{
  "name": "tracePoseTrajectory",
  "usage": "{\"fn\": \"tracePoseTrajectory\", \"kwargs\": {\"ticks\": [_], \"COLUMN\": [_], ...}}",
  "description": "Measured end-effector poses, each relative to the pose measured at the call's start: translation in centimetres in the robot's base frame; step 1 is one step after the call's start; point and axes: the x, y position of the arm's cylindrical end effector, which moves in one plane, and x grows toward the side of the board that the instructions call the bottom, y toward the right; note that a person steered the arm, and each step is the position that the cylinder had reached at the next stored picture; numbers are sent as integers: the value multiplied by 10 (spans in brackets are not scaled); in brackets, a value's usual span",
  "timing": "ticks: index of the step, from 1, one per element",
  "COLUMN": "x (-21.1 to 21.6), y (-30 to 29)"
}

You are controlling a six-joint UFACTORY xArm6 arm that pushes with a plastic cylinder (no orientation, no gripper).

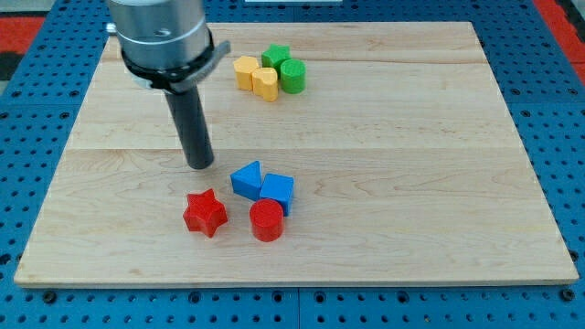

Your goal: Move your arm above the yellow hexagon

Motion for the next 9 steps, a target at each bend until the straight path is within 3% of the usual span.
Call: {"fn": "tracePoseTrajectory", "kwargs": {"ticks": [3, 4, 6, 8, 9], "x": [-72, -118, -192, -197, -204], "y": [-63, -47, 45, 49, 90]}}
